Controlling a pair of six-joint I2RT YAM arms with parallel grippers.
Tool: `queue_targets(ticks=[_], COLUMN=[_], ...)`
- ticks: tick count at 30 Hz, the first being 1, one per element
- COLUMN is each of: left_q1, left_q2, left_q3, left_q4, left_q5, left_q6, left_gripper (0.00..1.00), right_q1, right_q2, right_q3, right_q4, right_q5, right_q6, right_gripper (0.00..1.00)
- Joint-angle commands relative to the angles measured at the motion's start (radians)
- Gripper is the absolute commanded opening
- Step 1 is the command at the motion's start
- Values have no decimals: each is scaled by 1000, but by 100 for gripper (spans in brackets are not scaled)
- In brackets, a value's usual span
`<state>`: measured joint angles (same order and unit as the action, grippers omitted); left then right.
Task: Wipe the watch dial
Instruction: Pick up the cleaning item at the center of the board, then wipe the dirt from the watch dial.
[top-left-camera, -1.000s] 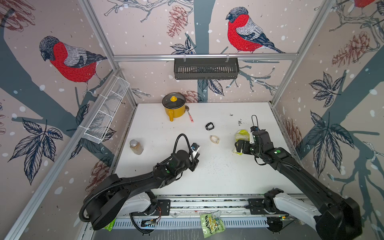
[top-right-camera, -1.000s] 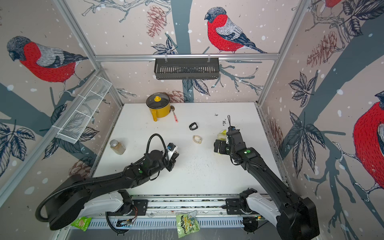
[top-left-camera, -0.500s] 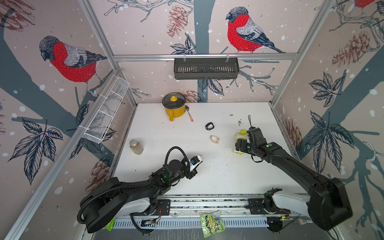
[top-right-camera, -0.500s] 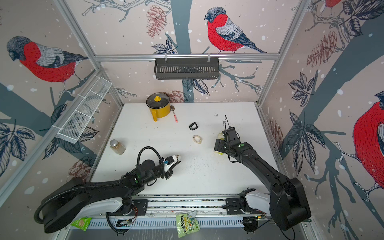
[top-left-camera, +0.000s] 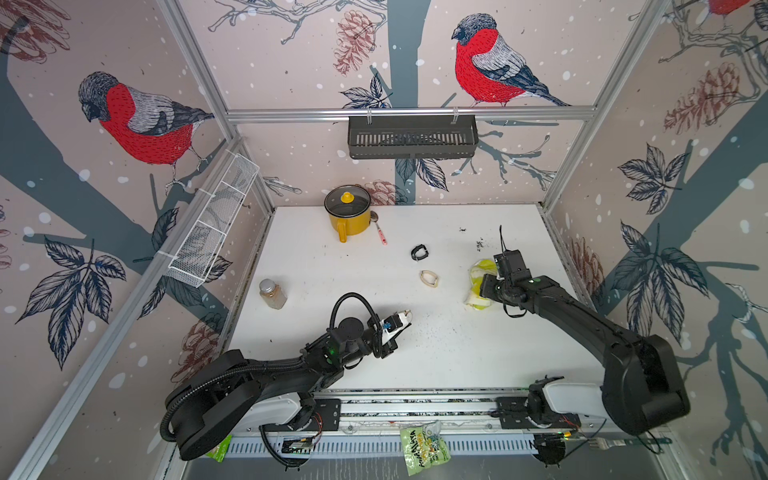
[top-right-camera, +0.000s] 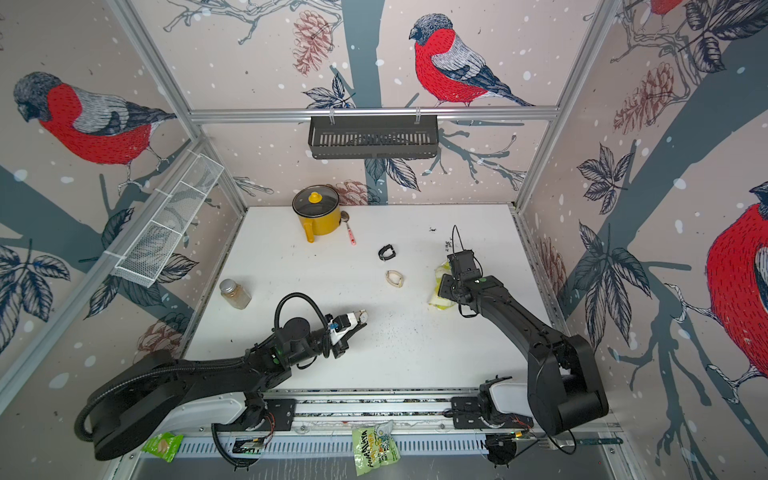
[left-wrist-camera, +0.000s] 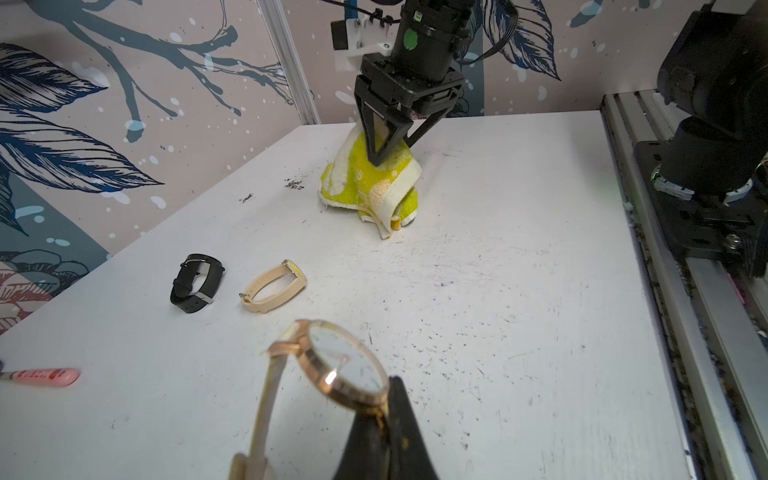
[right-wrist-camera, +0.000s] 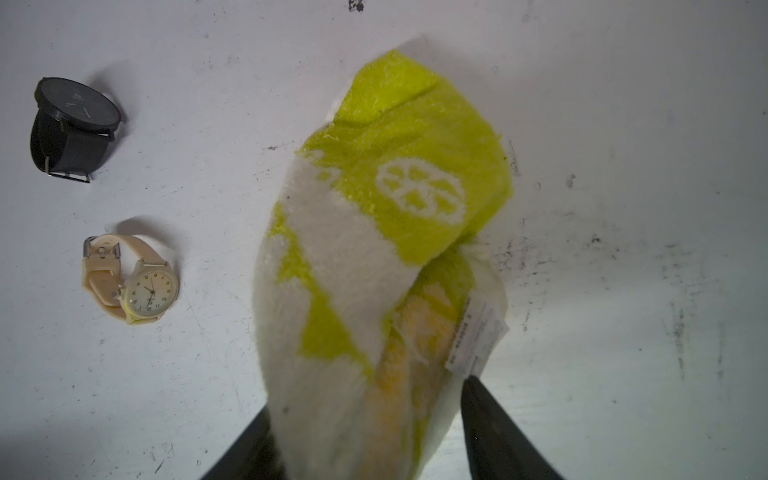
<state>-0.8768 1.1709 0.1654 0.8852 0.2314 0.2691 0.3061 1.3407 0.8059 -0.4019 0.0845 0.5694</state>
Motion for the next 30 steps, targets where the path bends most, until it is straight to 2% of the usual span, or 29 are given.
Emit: queue_targets(ticks=[1,4,6,7,12,19,26,30], left_q1=[0,0,1,1,0,-2,-2,-2], left_q2=[-6,-6,-3,-2,-16,-129,-134,-108], left_q3=[4,3,3,1,6,-9,-11,1], left_q4=[61,61,69,74,73,28,18,23], left_q5=[25,22,19,15,41,46,20,12], left_q6=[10,10,6,0,-35,-33,-54,-58], left_gripper=[0,0,0,0,0,0,0,0], right_q1=[-8,-5,4,11,79,195,231,234], right_q2=[35,48,20,-1,-169,-330,-454,-469], right_q3=[21,37,35,31,15,35,-27,-28], right_q4=[29,20,10,4,-64,-181,-166,-163], right_q5=[-17,-49,-55,-53,-42,-9,-56,-75], right_q6=[-33,-42,-42,-39,-10,4,14,3], right_gripper=[45,18,7,5,5,5,6,6])
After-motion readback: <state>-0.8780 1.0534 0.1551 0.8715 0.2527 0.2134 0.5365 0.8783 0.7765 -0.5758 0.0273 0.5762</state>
